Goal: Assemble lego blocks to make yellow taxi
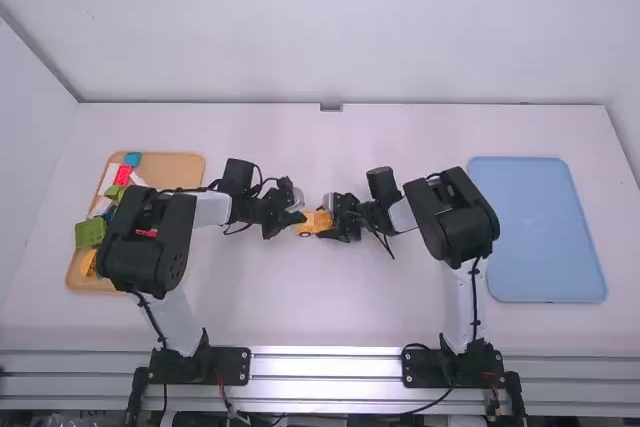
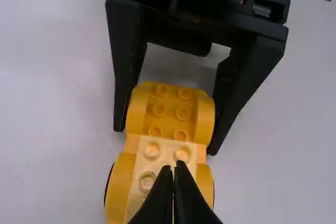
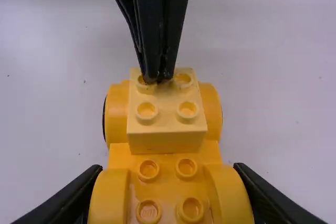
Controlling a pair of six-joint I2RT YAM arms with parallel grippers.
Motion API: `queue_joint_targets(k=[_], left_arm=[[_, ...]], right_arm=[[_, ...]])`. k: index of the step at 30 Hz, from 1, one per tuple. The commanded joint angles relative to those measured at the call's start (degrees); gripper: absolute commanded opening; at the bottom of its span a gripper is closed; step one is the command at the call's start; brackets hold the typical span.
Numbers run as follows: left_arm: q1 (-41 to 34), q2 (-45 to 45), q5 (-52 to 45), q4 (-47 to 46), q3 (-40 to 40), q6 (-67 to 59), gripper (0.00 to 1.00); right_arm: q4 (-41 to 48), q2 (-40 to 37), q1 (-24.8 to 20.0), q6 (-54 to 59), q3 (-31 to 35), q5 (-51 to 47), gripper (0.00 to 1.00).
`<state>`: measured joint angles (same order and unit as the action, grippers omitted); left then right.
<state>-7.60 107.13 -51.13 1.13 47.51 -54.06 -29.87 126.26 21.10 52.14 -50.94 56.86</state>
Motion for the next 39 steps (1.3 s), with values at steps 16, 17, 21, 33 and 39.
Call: queue_joint_targets(k=[16, 17, 21, 33, 39], left_arm=[[-1.2, -4.0, 11.1, -4.1, 1.0, 1.8, 0.02], [-0.9, -6.3, 11.1, -4.7, 1.0, 2.2, 0.02], [-1.2, -11.8, 11.1, -6.4, 0.7, 2.1, 0.02], [2.0, -25.9, 14.8, -11.9, 0.7, 10.6, 0.39], [2.2, -25.9, 14.7, -12.2, 0.5, 11.0, 0.99]], right_arm=[[1.0, 0.8, -0.6, -0.9, -0.9, -8.0, 0.61], [1.0, 0.8, -0.9, -0.9, -0.8, -7.8, 0.62], [2.4, 0.8, -1.6, -0.9, -0.8, -8.0, 0.62], [6.6, 0.7, -3.7, 1.3, -0.8, -7.5, 0.67], [9.3, -0.7, -3.9, 2.4, -0.8, -9.0, 0.76]])
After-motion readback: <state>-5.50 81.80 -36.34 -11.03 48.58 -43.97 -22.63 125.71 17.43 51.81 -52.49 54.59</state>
